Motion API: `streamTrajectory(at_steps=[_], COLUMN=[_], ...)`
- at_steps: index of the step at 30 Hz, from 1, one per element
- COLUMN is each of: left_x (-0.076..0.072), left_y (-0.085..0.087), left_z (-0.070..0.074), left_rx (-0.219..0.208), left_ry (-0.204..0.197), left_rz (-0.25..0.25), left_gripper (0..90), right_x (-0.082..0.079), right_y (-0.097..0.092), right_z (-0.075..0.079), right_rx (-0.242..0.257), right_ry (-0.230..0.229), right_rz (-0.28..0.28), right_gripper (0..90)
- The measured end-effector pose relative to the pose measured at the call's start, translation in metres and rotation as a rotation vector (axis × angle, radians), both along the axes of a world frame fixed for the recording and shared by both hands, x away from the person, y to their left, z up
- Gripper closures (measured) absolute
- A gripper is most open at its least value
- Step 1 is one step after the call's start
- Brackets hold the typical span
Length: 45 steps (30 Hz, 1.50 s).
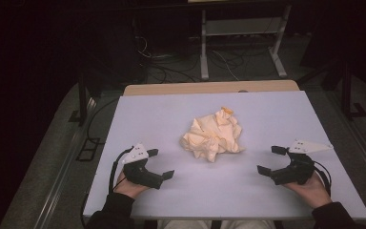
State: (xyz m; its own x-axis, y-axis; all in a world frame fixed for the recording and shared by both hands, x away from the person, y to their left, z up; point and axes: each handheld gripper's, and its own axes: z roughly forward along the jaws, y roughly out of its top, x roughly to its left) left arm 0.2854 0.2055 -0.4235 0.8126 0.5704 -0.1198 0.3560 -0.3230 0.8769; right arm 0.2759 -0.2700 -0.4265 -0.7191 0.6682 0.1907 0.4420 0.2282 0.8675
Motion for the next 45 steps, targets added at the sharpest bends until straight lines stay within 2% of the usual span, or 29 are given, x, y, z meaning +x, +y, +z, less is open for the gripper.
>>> streamTrajectory(at_steps=[27,33,39,45], left_x=[0.000,0.002,0.006,0.010], left_y=[-0.003,-0.003,-0.004,-0.007], left_z=[0.001,0.007,0.013,0.021], left_rx=[0.009,-0.003,0.003,0.035], left_ry=[-0.009,-0.003,-0.013,-0.021], left_rz=[-0.005,0.019,0.034,0.030], left_gripper=[0.0,0.0,0.0,0.0], right_x=[-0.002,-0.002,0.000,0.006], right_y=[0.000,0.000,0.004,0.006], right_z=[0.002,0.006,0.009,0.021], right_rx=[-0.010,-0.005,-0.007,-0.025], right_ry=[-0.003,-0.006,0.011,-0.001], right_rz=[-0.008,-0.019,-0.013,-0.007], right_gripper=[0.0,0.0,0.0,0.0])
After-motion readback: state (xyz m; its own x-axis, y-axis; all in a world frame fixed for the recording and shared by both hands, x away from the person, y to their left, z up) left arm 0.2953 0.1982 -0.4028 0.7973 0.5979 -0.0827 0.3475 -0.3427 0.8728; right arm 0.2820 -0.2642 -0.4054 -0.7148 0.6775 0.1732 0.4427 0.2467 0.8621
